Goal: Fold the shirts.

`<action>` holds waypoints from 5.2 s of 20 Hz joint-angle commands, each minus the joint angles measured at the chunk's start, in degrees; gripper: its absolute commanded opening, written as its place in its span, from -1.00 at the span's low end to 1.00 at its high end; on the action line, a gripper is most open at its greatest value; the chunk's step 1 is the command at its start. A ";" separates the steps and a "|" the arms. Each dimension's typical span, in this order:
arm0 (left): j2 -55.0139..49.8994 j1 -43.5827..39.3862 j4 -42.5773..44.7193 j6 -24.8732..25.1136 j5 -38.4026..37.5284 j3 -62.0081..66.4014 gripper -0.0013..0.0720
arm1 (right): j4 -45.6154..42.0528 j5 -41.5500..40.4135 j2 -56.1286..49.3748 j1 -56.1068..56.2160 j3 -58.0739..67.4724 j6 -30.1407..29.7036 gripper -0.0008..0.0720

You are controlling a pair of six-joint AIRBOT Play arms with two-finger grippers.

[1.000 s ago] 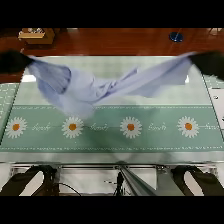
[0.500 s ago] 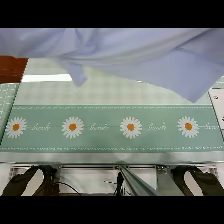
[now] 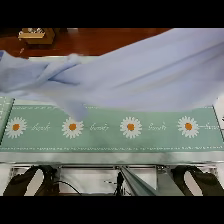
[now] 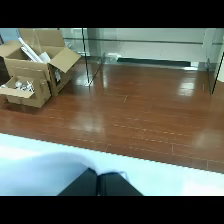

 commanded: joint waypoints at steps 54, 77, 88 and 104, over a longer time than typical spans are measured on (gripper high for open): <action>-23.50 -5.18 -21.16 13.18 53.24 -72.48 0.12 | 1.57 -26.08 -34.91 4.48 -45.11 -1.97 -0.95; -30.71 0.52 -27.74 21.92 39.45 -77.68 0.30 | 1.38 -20.37 -34.91 4.48 -45.11 -3.39 -0.95; -31.32 1.57 -30.53 21.55 44.15 -76.56 -0.64 | 1.33 -17.35 -34.91 4.46 -45.11 -3.58 -0.95; -30.56 1.75 -30.53 24.94 33.79 -74.47 -0.90 | -20.79 -13.60 -31.58 2.62 -45.00 -0.04 0.22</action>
